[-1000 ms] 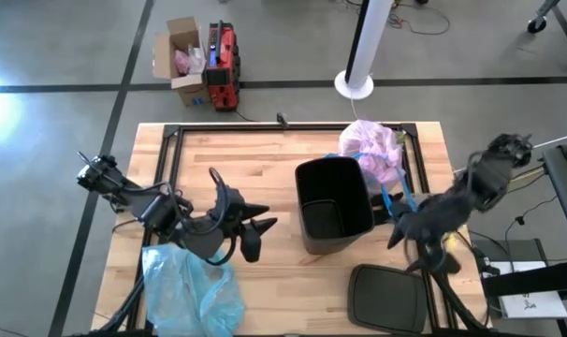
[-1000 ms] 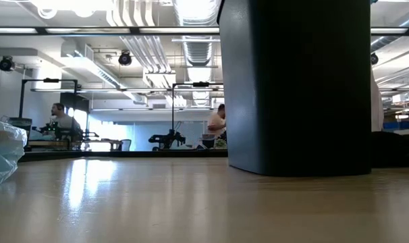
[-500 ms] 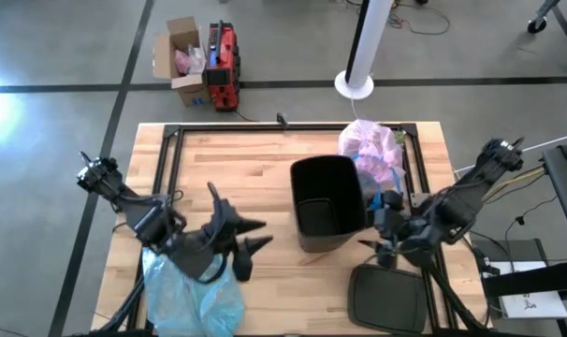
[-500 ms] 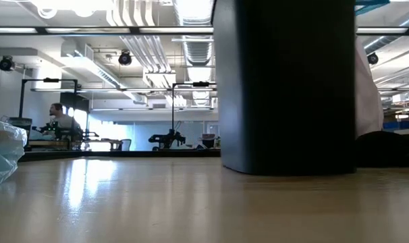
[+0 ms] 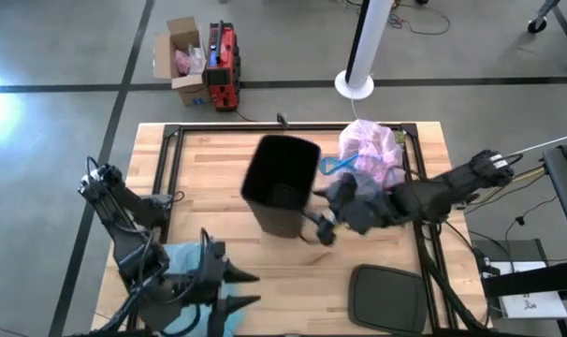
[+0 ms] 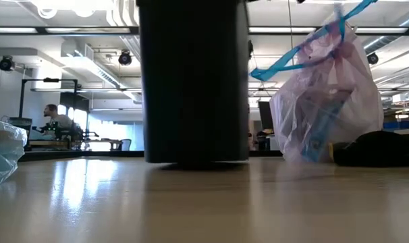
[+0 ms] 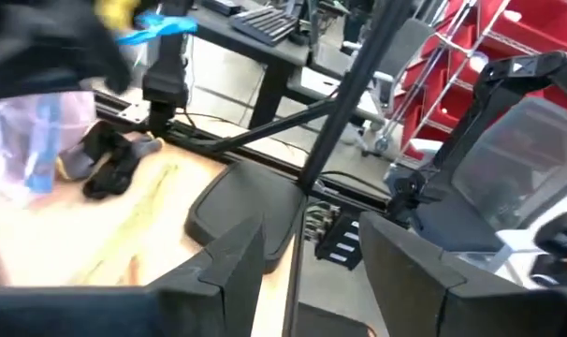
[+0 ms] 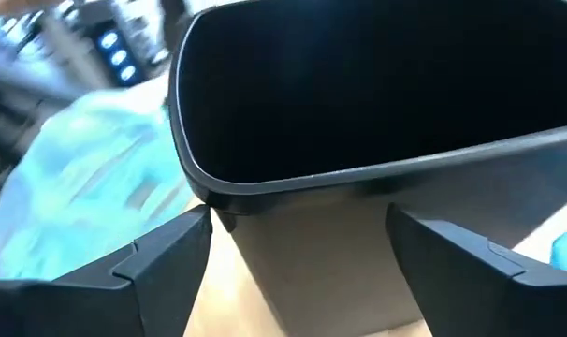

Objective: Place trash/remove bag and relplace
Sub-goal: Insert the new blue trash bag into the trash bin

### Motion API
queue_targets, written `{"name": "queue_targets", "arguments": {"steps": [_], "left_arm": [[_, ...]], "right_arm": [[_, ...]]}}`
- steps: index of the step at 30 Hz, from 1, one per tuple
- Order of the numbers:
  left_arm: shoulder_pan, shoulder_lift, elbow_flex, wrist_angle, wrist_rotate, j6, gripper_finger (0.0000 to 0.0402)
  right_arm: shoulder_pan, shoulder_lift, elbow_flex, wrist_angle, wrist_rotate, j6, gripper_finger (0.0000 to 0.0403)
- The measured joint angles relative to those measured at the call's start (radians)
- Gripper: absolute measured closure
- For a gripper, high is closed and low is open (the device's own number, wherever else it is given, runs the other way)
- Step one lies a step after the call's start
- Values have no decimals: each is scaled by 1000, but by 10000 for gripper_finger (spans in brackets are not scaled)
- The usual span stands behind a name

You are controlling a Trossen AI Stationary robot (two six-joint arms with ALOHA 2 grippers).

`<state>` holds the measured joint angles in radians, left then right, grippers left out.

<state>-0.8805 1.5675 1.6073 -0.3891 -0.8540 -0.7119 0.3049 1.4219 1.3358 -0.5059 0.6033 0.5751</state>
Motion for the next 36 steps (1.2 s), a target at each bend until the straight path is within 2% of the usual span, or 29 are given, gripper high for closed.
{"name": "queue_targets", "arguments": {"steps": [3,7,12,16,20,25,27,33,36], "left_arm": [[-9,31,0,50,-4,27,248],[-13,81,0,111,-67,62,259],[-11,118,0,128,-83,63,266],[10,132,0,140,-86,41,277],[65,144,0,172,-63,99,297],[195,150,0,204,74,147,325],[252,150,0,230,116,172,334],[397,150,0,328,134,327,354],[467,150,0,374,134,378,360]], "right_arm": [[-80,53,32,-3,-7,-27,116],[-168,103,54,-5,-8,-60,132],[-209,72,60,-17,-9,-125,141],[-200,-41,54,-40,-10,-185,152],[-171,-162,17,-106,-65,-238,168],[-115,-352,-53,-108,-199,-262,197],[-81,-427,-84,-103,-220,-263,212],[-21,-647,-222,-53,-221,-318,267],[-17,-766,-339,-1,-273,-328,300]]}}
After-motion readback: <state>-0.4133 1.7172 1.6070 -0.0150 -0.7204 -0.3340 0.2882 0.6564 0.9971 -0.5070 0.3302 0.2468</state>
